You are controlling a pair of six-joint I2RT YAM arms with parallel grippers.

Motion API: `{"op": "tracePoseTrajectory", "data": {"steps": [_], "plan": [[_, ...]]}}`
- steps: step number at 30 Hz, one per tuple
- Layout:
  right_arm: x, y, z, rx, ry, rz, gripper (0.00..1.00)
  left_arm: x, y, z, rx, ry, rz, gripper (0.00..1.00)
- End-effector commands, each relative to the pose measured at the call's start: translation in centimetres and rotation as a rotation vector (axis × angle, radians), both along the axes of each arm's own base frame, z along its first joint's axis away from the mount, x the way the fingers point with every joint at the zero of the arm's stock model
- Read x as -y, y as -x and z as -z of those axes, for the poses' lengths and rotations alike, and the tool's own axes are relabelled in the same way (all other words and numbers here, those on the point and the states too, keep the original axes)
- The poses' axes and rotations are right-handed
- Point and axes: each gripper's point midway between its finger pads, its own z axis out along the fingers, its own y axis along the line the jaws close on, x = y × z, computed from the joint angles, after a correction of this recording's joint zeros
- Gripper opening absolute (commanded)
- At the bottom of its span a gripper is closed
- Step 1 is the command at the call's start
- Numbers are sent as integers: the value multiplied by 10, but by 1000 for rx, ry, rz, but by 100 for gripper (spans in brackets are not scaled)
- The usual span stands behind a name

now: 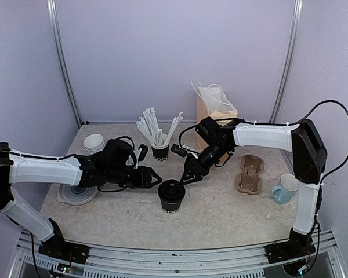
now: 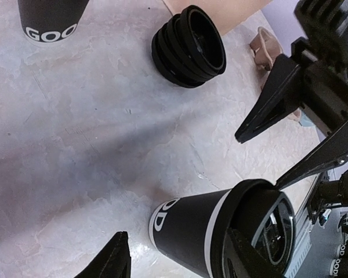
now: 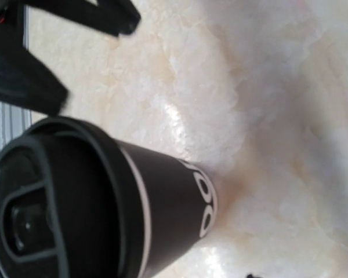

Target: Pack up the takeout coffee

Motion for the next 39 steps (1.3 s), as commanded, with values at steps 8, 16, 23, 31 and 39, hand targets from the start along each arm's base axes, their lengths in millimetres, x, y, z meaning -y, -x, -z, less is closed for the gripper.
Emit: {"op": "tracePoseTrajectory", "data": {"steps": [8, 16, 23, 31, 39], "plan": [[4, 16, -13, 31, -7, -37, 52, -15, 18, -55, -20, 221, -133, 60], [0, 20, -14, 1, -28, -50, 53, -12, 65, -27, -192, 269, -119, 60], [-5, 14, -13, 0, -26, -41, 53, -4, 80, -23, -240, 355, -49, 50], [-11, 13, -10, -28, -36, -51, 53, 12, 79, -12, -254, 326, 15, 49], [-17, 25, -3, -69, -44, -85, 54, 13, 73, 1, -269, 308, 14, 48]]}}
